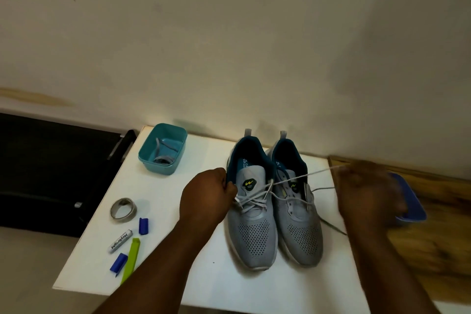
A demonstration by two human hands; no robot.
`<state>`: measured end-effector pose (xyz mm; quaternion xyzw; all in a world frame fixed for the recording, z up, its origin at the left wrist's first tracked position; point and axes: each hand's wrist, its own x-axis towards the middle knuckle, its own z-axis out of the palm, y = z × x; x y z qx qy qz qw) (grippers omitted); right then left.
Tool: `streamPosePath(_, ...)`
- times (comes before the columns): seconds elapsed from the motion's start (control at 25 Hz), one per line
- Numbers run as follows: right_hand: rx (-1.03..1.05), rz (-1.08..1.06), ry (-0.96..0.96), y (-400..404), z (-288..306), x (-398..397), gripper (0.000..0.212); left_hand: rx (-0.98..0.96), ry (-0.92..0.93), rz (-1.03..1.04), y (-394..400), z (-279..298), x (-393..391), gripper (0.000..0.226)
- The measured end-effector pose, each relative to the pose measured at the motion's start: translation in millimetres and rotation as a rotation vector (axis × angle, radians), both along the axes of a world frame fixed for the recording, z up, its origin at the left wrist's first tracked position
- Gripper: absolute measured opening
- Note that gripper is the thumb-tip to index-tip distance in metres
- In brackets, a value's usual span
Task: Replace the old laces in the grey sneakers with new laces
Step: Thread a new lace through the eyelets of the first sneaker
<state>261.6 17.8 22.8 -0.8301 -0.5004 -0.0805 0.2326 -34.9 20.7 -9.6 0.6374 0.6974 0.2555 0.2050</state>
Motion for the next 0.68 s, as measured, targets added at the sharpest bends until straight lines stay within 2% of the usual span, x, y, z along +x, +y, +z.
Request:
streamPosePath(0.04, 0.032, -0.098, 0.066, -3, 2, 14, 0.049, 0.01, 0.005, 0.003, -2, 1, 1, 0.038)
streamPosePath(0.12, -0.036, -0.067, 0.053, -11, -1, 2, 0.052, 0.009, -0.044, 0.014, -6, 3, 4, 0.036)
streamPosePath(0.24, -0.142, 0.358, -0.028, -17, -15, -55, 0.046, -0.028, -0.098, 0.003, -5, 2, 4, 0.033)
streamPosePath(0.32, -0.143, 0.514, -0.059, -11, -14, -77, 0.028, -0.034, -0.104, -0.019, -6, 3, 4, 0.031)
streamPosePath(0.44, -0.179, 0.514, 0.026, -8, -16, -81, 0.008, -0.013, -0.09, -0.08, -6, 5, 0, 0.03)
streamPosePath(0.6, -0.158, 0.455, -0.045, -10, -19, -80, 0.005, -0.029, 0.046, -0.228, -9, 13, -1, 0.025)
streamPosePath(0.68, -0.164, 0.447, -0.025, -11, -16, -85, 0.007, 0.02, 0.039, -0.196, -13, 16, 3, 0.028)
